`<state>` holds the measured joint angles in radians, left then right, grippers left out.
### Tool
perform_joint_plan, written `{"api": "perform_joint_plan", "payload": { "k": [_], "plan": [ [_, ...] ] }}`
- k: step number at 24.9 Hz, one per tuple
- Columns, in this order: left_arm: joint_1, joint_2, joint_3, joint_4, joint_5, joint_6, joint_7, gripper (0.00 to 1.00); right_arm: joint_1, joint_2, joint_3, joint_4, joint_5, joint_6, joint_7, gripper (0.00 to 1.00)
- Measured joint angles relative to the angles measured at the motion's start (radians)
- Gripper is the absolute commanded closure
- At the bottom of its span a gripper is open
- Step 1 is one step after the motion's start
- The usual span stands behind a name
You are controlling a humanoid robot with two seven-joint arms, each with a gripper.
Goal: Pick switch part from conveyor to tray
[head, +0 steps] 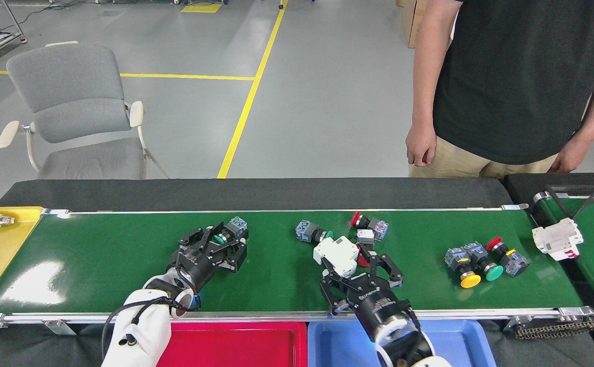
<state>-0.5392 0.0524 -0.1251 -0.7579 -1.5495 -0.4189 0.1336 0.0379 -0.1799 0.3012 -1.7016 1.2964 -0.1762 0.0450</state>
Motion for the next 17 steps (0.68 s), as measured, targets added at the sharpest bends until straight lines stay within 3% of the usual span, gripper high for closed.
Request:
{"api": "perform_joint_plan", "payload": {
  "k": [3, 4, 5, 6, 7, 9, 11, 13, 14, 15, 17],
  "plan": [
    [0.044, 0.005, 0.006, -0.044, 0.007, -0.018, 0.034, 0.94, 0.140, -0.081, -0.111, -0.045, -0.062, -0.129, -0.050, 0.80],
    [0.066, 0.008, 0.006, -0.079, 0.008, -0.038, 0.039, 0.94, 0.183, -0.089, -0.169, -0.045, -0.068, -0.174, -0.076, 0.69],
    [0.089, 0.013, 0.006, -0.116, 0.008, -0.067, 0.040, 0.94, 0.224, -0.090, -0.221, -0.045, -0.071, -0.220, -0.097, 0.52],
    [0.113, 0.023, 0.005, -0.160, 0.008, -0.099, 0.041, 0.94, 0.278, -0.089, -0.286, -0.045, -0.073, -0.258, -0.113, 0.25],
    [0.140, 0.040, 0.005, -0.220, 0.009, -0.137, 0.041, 0.93, 0.323, -0.087, -0.342, -0.045, -0.073, -0.295, -0.122, 0.04],
    [0.230, 0.096, 0.006, -0.400, 0.017, -0.240, 0.044, 0.91, 0.401, -0.050, -0.453, -0.039, -0.074, -0.348, -0.136, 0.01],
    [0.355, 0.133, 0.008, -0.574, 0.040, -0.306, 0.044, 0.77, 0.432, -0.003, -0.511, -0.027, -0.074, -0.371, -0.140, 0.01],
    [0.496, 0.148, 0.010, -0.729, 0.063, -0.338, 0.042, 0.31, 0.432, 0.044, -0.557, -0.026, -0.075, -0.377, -0.141, 0.01],
    [0.563, 0.151, 0.013, -0.793, 0.066, -0.347, 0.040, 0.13, 0.427, 0.082, -0.575, -0.027, -0.076, -0.368, -0.142, 0.01],
    [0.636, 0.150, 0.015, -0.854, 0.066, -0.354, 0.037, 0.02, 0.417, 0.132, -0.586, -0.035, -0.076, -0.341, -0.144, 0.01],
    [0.715, 0.146, 0.014, -0.913, 0.066, -0.361, 0.033, 0.01, 0.381, 0.185, -0.587, -0.046, -0.066, -0.257, -0.141, 0.01]
  ]
}}
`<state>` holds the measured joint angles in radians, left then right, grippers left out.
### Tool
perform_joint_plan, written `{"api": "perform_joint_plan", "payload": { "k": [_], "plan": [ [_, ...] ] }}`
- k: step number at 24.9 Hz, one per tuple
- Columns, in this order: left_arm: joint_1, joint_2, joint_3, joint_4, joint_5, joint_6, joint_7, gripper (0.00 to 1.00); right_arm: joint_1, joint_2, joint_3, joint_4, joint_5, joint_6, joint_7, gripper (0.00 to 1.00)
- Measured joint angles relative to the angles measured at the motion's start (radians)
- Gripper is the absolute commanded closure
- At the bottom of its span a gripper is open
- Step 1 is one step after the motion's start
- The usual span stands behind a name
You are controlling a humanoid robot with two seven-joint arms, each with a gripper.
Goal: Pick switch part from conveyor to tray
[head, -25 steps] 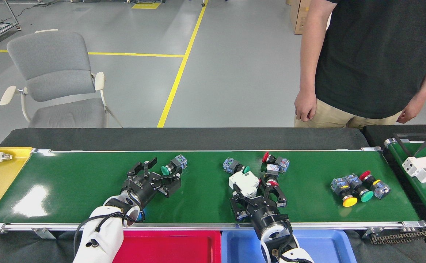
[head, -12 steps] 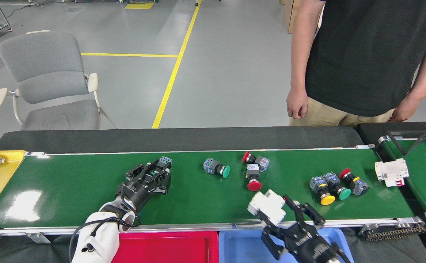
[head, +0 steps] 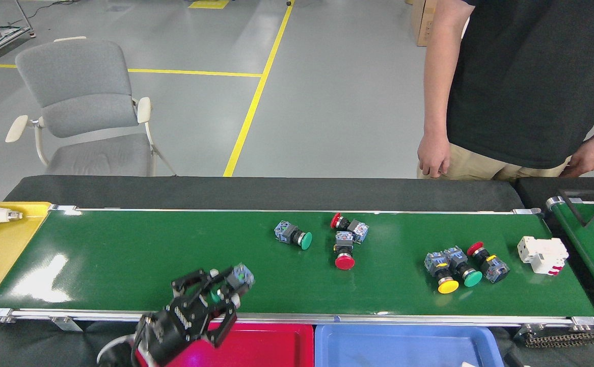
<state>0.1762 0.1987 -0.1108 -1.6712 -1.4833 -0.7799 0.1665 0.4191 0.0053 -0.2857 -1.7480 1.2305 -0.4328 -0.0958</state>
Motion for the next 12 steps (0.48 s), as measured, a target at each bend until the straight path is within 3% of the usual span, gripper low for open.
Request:
{"api": "perform_joint_plan", "payload": {
  "k": [6, 12],
  "plan": [
    [0.019, -0.014, 0.060, -0.023, 0.001, -0.004, -0.004, 0.00, -0.079, 0.015, 0.007, -0.004, 0.096, 0.181, 0.050, 0.01],
    [0.035, -0.025, 0.290, 0.012, 0.007, 0.263, -0.005, 0.00, -0.164, -0.002, 0.183, 0.003, 0.132, 0.205, 0.077, 0.01]
  ]
}}
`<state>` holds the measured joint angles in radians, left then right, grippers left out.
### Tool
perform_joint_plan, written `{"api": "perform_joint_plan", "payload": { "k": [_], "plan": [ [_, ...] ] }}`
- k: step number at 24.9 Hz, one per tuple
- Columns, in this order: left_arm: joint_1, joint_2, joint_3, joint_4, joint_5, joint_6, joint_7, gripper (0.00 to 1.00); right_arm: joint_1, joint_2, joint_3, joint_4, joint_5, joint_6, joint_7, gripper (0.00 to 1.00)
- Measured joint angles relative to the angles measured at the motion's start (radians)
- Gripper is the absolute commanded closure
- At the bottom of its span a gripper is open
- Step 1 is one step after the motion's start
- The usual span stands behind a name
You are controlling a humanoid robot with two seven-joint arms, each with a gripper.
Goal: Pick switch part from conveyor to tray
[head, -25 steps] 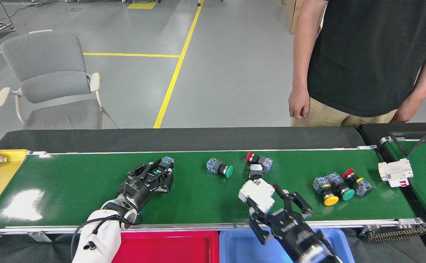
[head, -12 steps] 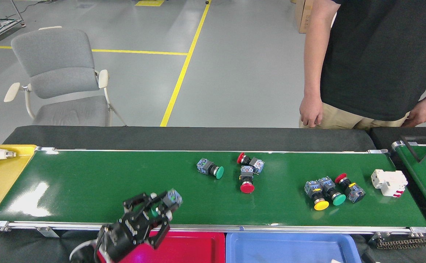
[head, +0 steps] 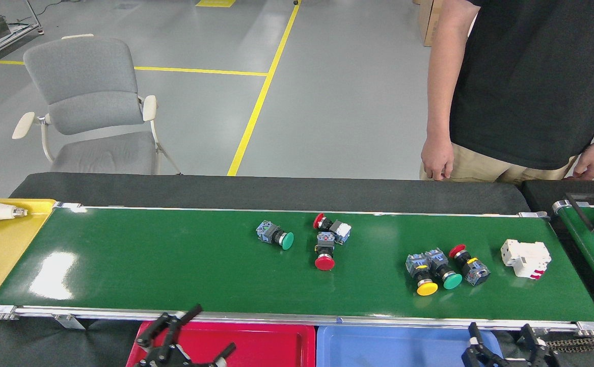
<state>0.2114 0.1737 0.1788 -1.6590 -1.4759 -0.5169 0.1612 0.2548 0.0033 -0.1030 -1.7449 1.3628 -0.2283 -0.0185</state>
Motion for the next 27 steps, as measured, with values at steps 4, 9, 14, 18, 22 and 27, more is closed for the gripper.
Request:
{"api": "perform_joint_plan", "payload": {
  "k": [4, 9, 14, 18, 22, 27],
  "plan": [
    [0.010, 0.000, 0.111, 0.052, 0.000, 0.051, -0.001, 0.00, -0.084, 0.006, 0.089, 0.042, 0.069, 0.009, 0.074, 0.01],
    [0.012, 0.000, 0.116, 0.065, 0.000, 0.064, -0.001, 0.00, -0.150, 0.019, 0.163, 0.109, 0.082, 0.055, 0.106, 0.01],
    [-0.010, -0.003, 0.118, 0.067, 0.000, 0.069, -0.051, 0.01, -0.226, 0.019, 0.242, 0.187, 0.083, 0.125, 0.112, 0.01],
    [-0.138, -0.012, 0.084, 0.083, 0.000, 0.072, -0.118, 0.01, -0.249, 0.018, 0.252, 0.218, 0.083, 0.148, 0.121, 0.01],
    [-0.292, -0.024, -0.046, 0.210, -0.002, 0.072, -0.147, 0.00, -0.276, 0.018, 0.255, 0.243, 0.083, 0.152, 0.126, 0.01],
    [-0.460, -0.024, -0.144, 0.441, -0.003, 0.072, -0.155, 0.01, -0.335, 0.018, 0.261, 0.297, 0.086, 0.153, 0.129, 0.01]
  ]
}}
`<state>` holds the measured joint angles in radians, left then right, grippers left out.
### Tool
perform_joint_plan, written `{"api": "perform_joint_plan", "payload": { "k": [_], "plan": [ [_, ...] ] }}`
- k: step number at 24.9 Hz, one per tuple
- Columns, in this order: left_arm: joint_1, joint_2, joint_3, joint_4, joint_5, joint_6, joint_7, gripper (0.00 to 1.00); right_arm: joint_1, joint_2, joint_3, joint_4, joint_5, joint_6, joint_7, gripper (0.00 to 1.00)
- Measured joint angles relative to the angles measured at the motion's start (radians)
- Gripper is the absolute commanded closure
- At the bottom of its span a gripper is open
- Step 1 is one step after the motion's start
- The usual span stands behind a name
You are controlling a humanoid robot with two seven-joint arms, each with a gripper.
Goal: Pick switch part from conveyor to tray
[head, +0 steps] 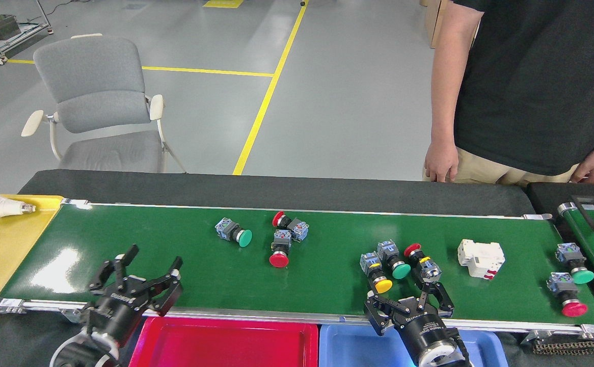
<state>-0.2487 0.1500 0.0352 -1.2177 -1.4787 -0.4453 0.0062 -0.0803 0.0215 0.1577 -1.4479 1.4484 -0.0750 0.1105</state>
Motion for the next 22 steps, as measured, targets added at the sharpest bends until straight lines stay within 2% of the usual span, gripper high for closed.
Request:
{"api": "perform_joint_plan", "payload": {
  "k": [4, 5, 6, 7, 9, 12, 14, 19, 22],
  "plan": [
    [-0.081, 0.000, -0.034, 0.088, 0.000, 0.000, 0.000, 0.00, -0.090, 0.005, 0.053, 0.096, 0.002, 0.037, 0.000, 0.03],
    [-0.090, 0.000, -0.042, 0.099, 0.000, 0.000, 0.000, 0.00, -0.118, 0.008, 0.080, 0.131, 0.002, 0.063, 0.001, 0.09],
    [-0.096, 0.000, -0.049, 0.108, 0.000, 0.000, 0.000, 0.00, -0.149, 0.013, 0.109, 0.167, 0.002, 0.090, 0.001, 0.19],
    [-0.100, 0.000, -0.054, 0.117, 0.000, 0.000, 0.000, 0.00, -0.175, 0.018, 0.138, 0.200, 0.002, 0.116, 0.001, 0.38],
    [-0.113, 0.000, -0.059, 0.145, 0.000, 0.000, 0.000, 0.01, -0.219, 0.025, 0.182, 0.246, 0.001, 0.155, 0.002, 0.64],
    [-0.143, -0.002, -0.060, 0.207, 0.000, 0.000, -0.001, 0.00, -0.241, 0.026, 0.233, 0.273, 0.001, 0.180, 0.002, 0.86],
    [-0.160, -0.005, -0.060, 0.237, 0.000, 0.000, -0.001, 0.00, -0.245, 0.026, 0.248, 0.274, 0.000, 0.183, 0.002, 0.93],
    [-0.181, -0.005, -0.058, 0.279, 0.000, 0.005, -0.003, 0.00, -0.244, 0.026, 0.258, 0.262, -0.004, 0.172, 0.006, 0.95],
    [-0.191, -0.004, -0.059, 0.309, 0.000, 0.030, -0.004, 0.01, -0.223, 0.022, 0.276, 0.181, -0.004, 0.082, 0.003, 0.95]
  ]
}}
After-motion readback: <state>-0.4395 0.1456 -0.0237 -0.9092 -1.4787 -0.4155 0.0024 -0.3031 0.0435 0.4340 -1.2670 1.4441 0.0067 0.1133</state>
